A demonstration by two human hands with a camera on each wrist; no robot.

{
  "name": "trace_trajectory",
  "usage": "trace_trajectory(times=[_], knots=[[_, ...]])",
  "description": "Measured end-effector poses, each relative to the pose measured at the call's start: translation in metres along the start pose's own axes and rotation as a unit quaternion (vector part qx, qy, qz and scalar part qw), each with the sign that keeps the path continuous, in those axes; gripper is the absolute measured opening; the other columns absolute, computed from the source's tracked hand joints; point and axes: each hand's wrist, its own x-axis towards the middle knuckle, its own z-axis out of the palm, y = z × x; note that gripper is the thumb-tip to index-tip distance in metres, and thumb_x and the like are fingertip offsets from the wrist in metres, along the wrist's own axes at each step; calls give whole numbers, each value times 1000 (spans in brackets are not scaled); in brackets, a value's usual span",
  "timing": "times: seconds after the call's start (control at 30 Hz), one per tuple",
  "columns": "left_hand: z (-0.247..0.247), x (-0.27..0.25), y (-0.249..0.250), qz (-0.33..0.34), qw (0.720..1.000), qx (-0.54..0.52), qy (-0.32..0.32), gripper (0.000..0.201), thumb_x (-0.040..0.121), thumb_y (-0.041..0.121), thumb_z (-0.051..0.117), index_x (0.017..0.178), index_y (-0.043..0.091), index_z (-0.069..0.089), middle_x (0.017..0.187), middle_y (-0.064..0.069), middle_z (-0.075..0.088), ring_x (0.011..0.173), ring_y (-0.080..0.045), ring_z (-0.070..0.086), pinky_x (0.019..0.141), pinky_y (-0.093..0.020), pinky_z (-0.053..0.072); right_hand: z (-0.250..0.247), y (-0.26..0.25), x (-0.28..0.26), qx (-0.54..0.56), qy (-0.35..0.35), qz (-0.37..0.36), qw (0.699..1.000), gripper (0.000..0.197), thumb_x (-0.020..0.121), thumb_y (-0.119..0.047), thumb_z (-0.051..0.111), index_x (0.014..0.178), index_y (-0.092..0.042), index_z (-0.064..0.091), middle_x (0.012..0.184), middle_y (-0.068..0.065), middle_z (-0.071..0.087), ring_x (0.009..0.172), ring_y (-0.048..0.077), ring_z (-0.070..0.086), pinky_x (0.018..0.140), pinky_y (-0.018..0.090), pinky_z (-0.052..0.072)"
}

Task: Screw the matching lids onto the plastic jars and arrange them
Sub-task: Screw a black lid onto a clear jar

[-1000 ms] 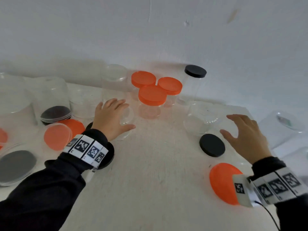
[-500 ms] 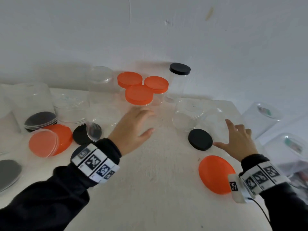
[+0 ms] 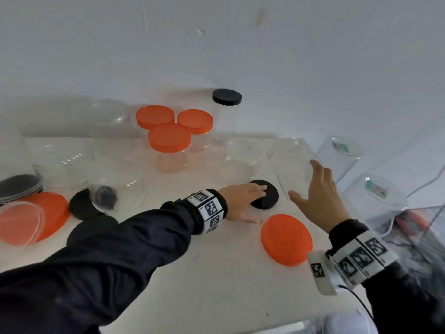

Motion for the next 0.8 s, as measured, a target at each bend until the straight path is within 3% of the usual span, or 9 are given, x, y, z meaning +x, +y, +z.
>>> trace_trajectory(times=[0.1, 0.2, 0.3, 0.43, 0.57, 0.63, 0.67, 0.73, 0.8], knots=[[3, 6, -1, -18, 1000, -3, -24, 76, 90, 43, 54, 147, 10, 16, 156, -4, 12, 142, -19, 11, 115, -29, 9, -5, -2, -4, 67, 17, 6, 998, 87, 79, -22, 71, 145, -10, 15, 139, 17, 31, 126, 33, 36, 101, 41, 34], [0, 1, -2, -22, 1000, -5, -10, 73, 88, 38, 59, 145, 12, 21, 150, -6, 26, 136, -22, 24, 111, -33, 22, -8, -7, -5, 104, 12, 7, 994, 92, 78, -26, 71, 147, -13, 11, 142, 15, 35, 128, 29, 37, 104, 43, 36], [-7, -11, -4, -28, 999, 35, -9, 68, 86, 38, 60, 142, 14, 28, 136, -5, 37, 122, -23, 35, 97, -37, 38, -9, -14, -5, 128, 12, -17, 992, 90, 75, -23, 74, 144, -14, 18, 136, 11, 39, 122, 23, 42, 98, 36, 39], [-10, -36, -9, -50, 997, 49, -38, 61, 85, 41, 61, 136, 16, 38, 129, -4, 40, 115, -20, 37, 90, -33, 37, -5, -26, -3, 149, -5, -39, 988, 92, 69, -18, 76, 143, -14, 22, 125, 3, 35, 116, 18, 43, 88, 26, 36], [-5, -61, -17, -56, 998, 11, -30, 59, 77, 41, 70, 125, 15, 48, 143, -2, 26, 128, -21, 27, 101, -31, 32, 4, -32, 0, 163, -29, -46, 985, 94, 65, -15, 79, 140, -12, 22, 116, -3, 25, 114, 18, 39, 86, 25, 36], [-5, -70, -19, -62, 996, 8, -60, 61, 74, 41, 73, 122, 14, 47, 153, -1, 10, 137, -19, 14, 108, -31, 24, 8, -34, 1, 177, -40, -43, 982, 96, 64, -16, 81, 140, -11, 23, 116, -3, 24, 113, 18, 39, 86, 25, 37], [-5, -73, -20, -68, 995, 8, -79, 63, 73, 41, 74, 121, 14, 45, 154, -1, 8, 138, -18, 15, 109, -31, 24, 9, -35, 1, 191, -45, -41, 980, 97, 62, -17, 83, 139, -11, 24, 117, -3, 25, 111, 16, 41, 86, 24, 38], [-4, -79, -20, -83, 991, -20, -102, 68, 71, 37, 76, 124, 15, 39, 151, -2, 20, 132, -20, 30, 106, -34, 32, 12, -37, 2, 218, -55, -37, 974, 99, 58, -19, 87, 137, -12, 28, 119, -3, 28, 107, 15, 44, 83, 22, 39], [-1, -85, -20, -88, 990, -54, -101, 77, 72, 32, 77, 133, 18, 32, 147, 1, 25, 129, -18, 32, 104, -33, 34, 15, -40, 3, 232, -79, -38, 969, 98, 56, -21, 88, 135, -12, 31, 120, -3, 31, 105, 14, 48, 79, 21, 41]])
